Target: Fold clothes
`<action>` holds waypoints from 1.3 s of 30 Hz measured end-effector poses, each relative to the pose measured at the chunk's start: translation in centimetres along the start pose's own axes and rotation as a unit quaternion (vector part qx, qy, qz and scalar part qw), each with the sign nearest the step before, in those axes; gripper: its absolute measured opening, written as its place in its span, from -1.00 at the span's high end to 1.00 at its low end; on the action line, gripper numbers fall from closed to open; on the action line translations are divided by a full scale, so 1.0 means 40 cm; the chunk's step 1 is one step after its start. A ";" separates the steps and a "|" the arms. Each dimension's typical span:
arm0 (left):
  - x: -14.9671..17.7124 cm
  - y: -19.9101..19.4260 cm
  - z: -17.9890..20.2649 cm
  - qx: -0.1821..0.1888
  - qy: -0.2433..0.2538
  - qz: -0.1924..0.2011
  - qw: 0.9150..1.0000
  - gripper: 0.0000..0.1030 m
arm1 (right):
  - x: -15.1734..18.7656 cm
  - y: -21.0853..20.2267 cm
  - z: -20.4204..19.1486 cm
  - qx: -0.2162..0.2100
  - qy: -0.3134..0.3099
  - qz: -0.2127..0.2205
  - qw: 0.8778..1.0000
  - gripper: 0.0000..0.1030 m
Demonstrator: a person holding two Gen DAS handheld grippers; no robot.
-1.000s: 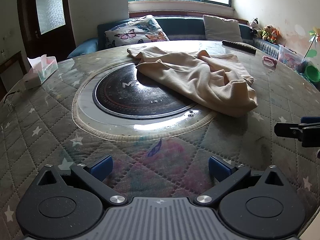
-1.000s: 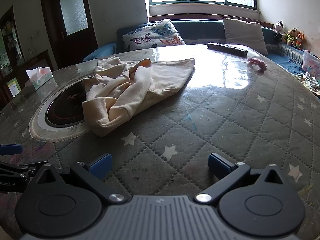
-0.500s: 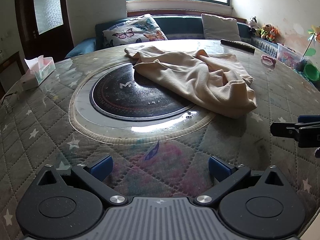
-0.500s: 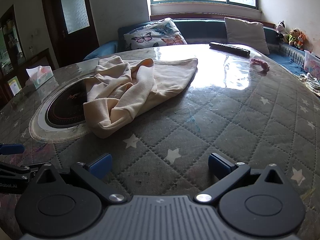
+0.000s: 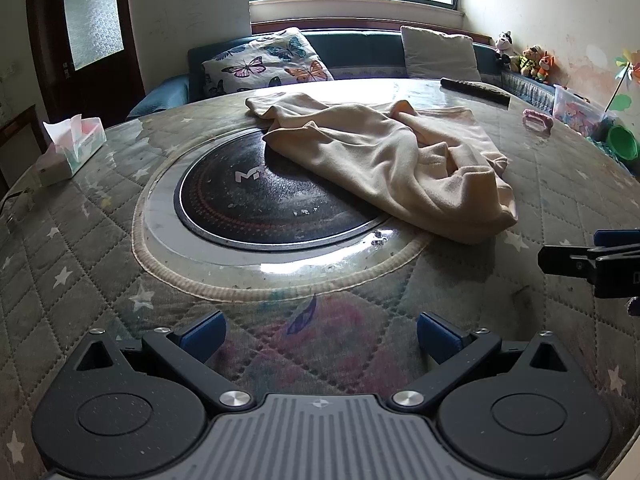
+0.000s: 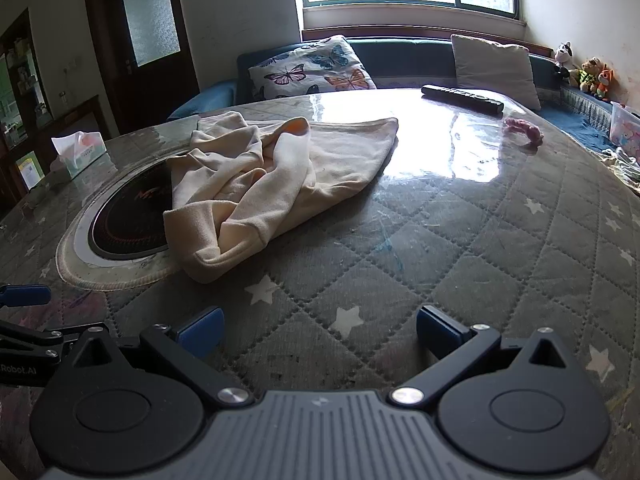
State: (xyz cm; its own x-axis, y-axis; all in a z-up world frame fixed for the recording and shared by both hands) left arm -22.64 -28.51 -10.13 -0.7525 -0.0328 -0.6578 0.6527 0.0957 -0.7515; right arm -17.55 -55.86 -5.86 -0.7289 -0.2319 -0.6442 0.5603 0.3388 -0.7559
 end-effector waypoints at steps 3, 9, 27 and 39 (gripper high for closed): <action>0.088 -0.074 0.061 -0.001 -0.002 0.000 1.000 -1.00 | -0.006 0.006 0.002 0.000 -0.001 -0.001 1.000 -1.00; 0.262 -0.238 0.198 -0.003 -0.003 0.000 1.000 -1.00 | -0.031 0.016 -0.002 0.002 -0.011 0.002 1.000 -1.00; 0.617 -0.569 0.356 -0.011 -0.011 0.005 1.000 -1.00 | -0.143 0.052 -0.019 -0.013 -0.043 0.014 0.999 -1.00; 0.652 -0.577 0.322 0.002 -0.011 -0.002 1.000 -1.00 | -0.337 0.177 -0.017 -0.052 -0.042 0.010 0.998 -0.71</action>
State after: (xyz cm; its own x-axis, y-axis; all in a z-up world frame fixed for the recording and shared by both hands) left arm -56.22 -44.40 -10.59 -0.7524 -0.0548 -0.6564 0.6509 0.0908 -0.7537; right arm -4.01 -49.73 -2.46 -0.6800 -0.2992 -0.6694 0.5265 0.4361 -0.7298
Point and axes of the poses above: each gripper's, at about its wrist camera, not at the fingertips, and y roughly the way its jaws point, z to its right, x to its underside, the point moved 8 cm from there along y, roughly the way its jaws point, and after that the axes turned 7 degrees about -z, right-handed, at the moved point
